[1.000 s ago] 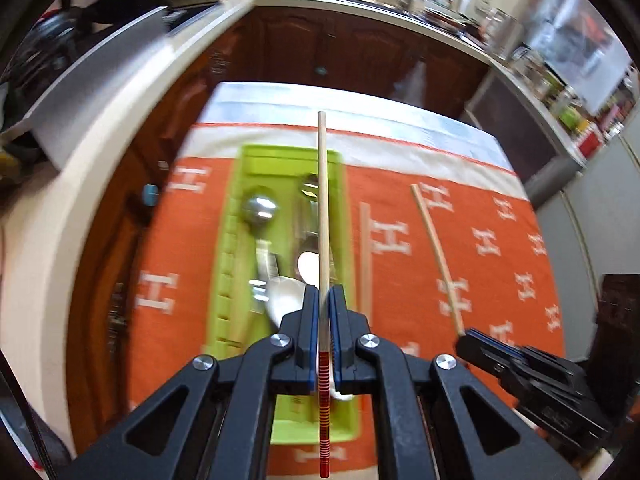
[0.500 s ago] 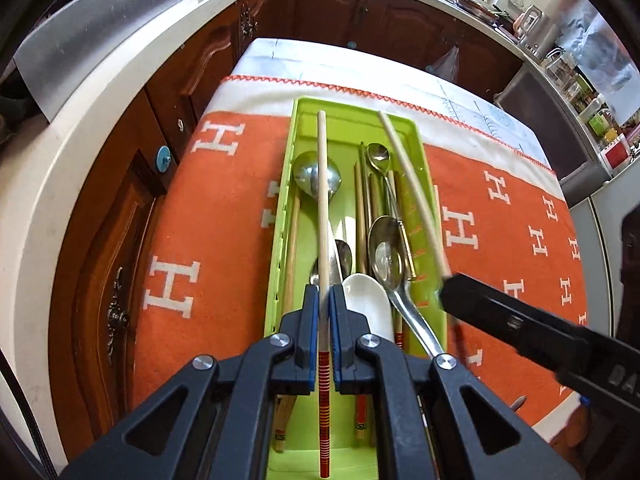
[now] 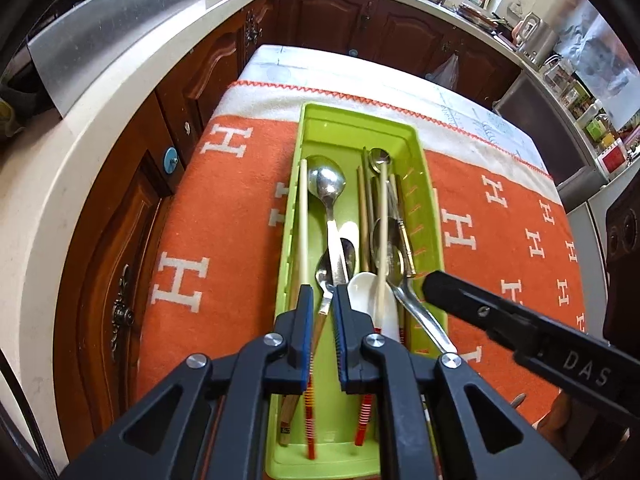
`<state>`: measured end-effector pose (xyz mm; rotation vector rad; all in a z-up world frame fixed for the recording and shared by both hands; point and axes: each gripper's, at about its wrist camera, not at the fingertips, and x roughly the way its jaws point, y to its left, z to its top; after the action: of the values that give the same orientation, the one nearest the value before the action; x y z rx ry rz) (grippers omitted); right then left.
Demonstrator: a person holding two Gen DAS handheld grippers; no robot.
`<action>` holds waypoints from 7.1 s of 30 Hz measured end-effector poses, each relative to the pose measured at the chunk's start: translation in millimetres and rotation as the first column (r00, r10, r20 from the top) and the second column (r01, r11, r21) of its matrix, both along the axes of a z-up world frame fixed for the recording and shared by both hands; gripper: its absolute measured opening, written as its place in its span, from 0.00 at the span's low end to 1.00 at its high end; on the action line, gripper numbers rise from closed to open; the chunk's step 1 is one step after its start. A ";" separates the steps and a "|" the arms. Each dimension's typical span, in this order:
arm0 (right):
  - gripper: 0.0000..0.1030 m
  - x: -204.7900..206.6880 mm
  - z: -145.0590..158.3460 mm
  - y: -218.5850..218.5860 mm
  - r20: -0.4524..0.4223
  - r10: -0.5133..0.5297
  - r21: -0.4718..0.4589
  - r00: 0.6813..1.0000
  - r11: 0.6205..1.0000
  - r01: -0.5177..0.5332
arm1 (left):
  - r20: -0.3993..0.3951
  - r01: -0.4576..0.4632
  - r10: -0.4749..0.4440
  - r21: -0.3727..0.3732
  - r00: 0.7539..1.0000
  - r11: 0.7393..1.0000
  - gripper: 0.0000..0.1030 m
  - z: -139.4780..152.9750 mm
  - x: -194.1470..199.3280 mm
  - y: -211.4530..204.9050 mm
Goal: Organize utensils
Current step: 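Carry both chopsticks over the green tray and lower them in, then open both tools to release the chopsticks into the tray, then grasp the last red-striped chopstick on the blanket with the right tool, then lower the chopstick into the green tray and open the right tool, then move the right tool to the silver fork on the blanket, then grasp the silver fork with the right tool, then carry the fork over the green tray and lower it in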
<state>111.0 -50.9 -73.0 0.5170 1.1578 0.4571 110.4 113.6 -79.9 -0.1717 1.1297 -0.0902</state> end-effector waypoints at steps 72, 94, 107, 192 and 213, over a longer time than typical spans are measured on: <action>0.05 -38.3 4.5 -56.9 0.137 -0.035 -0.164 0.990 0.985 0.057 | 0.103 -0.158 0.162 -0.047 0.981 0.986 0.88 2.2 -55.0 -0.5; 0.06 -16.6 17.5 -0.7 0.060 0.030 -0.071 0.998 0.997 -0.026 | 0.111 -0.238 0.234 0.024 0.966 0.971 0.88 19.9 -82.4 25.9; 0.06 -26.3 25.6 -1.8 0.066 0.099 -0.111 0.993 0.990 -0.091 | 0.141 -0.209 0.204 0.025 0.969 0.978 0.88 30.1 -89.9 16.7; 0.02 -90.4 -25.7 -75.7 0.117 0.318 -0.229 0.941 0.930 -0.286 | 0.052 -0.001 0.006 -0.097 0.999 0.995 0.88 -12.0 -136.5 -33.4; 0.02 -17.6 59.6 -18.9 0.139 0.215 0.137 0.967 0.963 -0.234 | 0.178 -0.212 0.225 -0.087 0.958 0.973 0.88 42.5 -85.0 23.4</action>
<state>93.4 -69.7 -13.4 0.4838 1.0718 0.7687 25.5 136.9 -37.4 -0.3400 0.9143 0.0526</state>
